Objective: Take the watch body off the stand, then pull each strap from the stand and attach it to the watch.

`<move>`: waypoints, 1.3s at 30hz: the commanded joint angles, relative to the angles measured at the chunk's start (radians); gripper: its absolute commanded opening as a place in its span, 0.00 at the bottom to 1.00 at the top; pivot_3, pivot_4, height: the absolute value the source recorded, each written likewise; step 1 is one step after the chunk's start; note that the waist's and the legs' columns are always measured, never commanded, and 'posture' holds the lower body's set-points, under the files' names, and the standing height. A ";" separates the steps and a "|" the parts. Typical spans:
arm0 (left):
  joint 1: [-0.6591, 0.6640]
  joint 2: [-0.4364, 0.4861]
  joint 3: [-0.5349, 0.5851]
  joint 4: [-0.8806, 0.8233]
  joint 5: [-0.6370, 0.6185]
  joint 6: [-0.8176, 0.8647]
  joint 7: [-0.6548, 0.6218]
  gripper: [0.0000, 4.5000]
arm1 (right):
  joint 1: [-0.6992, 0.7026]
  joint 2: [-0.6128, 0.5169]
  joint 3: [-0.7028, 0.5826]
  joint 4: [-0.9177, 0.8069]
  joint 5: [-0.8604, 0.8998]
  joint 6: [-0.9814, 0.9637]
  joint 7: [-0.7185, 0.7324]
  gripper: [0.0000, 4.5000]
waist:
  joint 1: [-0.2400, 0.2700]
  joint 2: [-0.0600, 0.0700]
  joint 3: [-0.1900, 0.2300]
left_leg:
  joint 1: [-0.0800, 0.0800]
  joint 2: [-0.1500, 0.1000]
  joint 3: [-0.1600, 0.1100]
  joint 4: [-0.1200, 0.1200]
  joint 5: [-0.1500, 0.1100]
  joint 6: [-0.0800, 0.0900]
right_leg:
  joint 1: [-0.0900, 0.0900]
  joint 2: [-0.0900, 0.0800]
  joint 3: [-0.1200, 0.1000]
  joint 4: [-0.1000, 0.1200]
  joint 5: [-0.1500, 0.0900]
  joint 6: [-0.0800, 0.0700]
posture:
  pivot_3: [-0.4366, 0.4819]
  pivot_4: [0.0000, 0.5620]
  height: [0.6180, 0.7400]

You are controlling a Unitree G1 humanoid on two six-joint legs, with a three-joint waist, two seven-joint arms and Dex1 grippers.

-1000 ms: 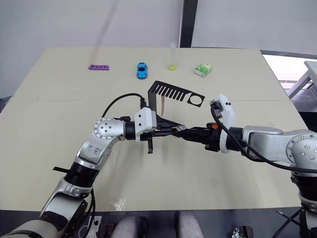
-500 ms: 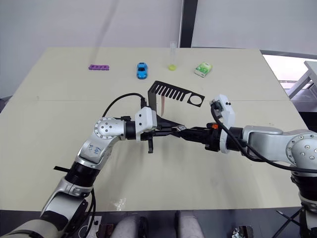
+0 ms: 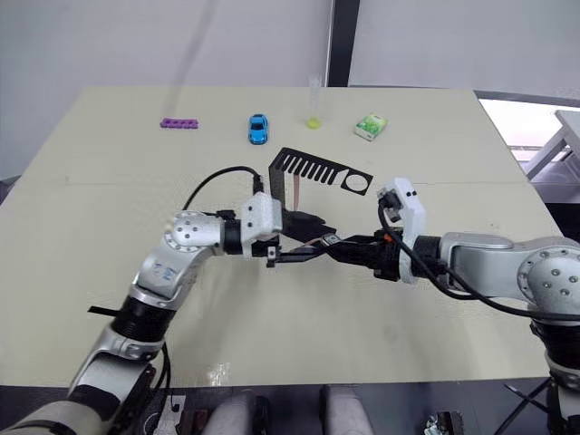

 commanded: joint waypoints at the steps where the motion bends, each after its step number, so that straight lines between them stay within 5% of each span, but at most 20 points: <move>1: 0.029 0.097 0.071 -0.093 -0.145 0.082 -0.130 0.99 | -0.012 -0.022 -0.033 -0.063 -0.109 -0.005 0.124 0.34 | -0.001 0.000 0.000 | 0.000 0.000 0.000 -0.001 0.000 0.000 | 0.000 0.000 0.000 0.000 0.000 0.000 | 0.48 0.27 1.00; 7: -0.005 0.210 0.124 -0.107 -0.322 0.263 -0.240 0.99 | 0.100 -0.126 0.019 -0.257 -0.640 -0.290 0.577 0.34 | 0.015 0.000 0.000 | -0.001 -0.002 -0.003 0.000 0.000 0.001 | 0.001 -0.001 -0.002 -0.003 0.000 0.000 | 0.48 0.27 1.00; 14: -0.001 0.237 0.100 -0.085 -0.270 0.187 -0.274 0.99 | 0.284 -0.127 0.022 -0.263 -0.996 -0.627 0.857 0.34 | 0.009 0.000 0.000 | -0.001 -0.002 -0.001 0.001 -0.001 0.001 | 0.002 0.000 -0.001 -0.004 0.000 0.001 | 0.48 0.27 1.00; 24: 0.099 0.304 0.127 -0.108 -0.246 0.146 -0.270 0.99 | 0.302 -0.009 0.065 -0.253 -1.080 -0.657 0.914 0.34 | 0.004 0.000 0.000 | 0.002 -0.001 0.000 0.001 0.000 0.000 | 0.002 0.001 0.000 0.000 0.000 0.000 | 0.48 0.27 1.00; 31: 0.205 0.421 0.177 -0.083 -0.220 0.085 -0.295 0.99 | 0.204 0.149 0.238 -0.171 -1.207 -0.638 0.903 0.34 | 0.004 0.000 0.000 | 0.002 -0.001 0.000 0.002 0.000 0.000 | 0.001 0.000 0.000 0.001 0.000 -0.001 | 0.48 0.27 1.00; 39: 0.258 0.432 0.164 -0.053 -0.161 -0.015 -0.287 0.99 | 0.137 0.233 0.402 0.044 -1.444 -0.739 0.947 0.34 | 0.005 0.000 0.000 | 0.001 -0.003 0.001 0.003 -0.001 0.001 | 0.001 -0.002 -0.001 0.001 0.000 -0.001 | 0.48 0.27 1.00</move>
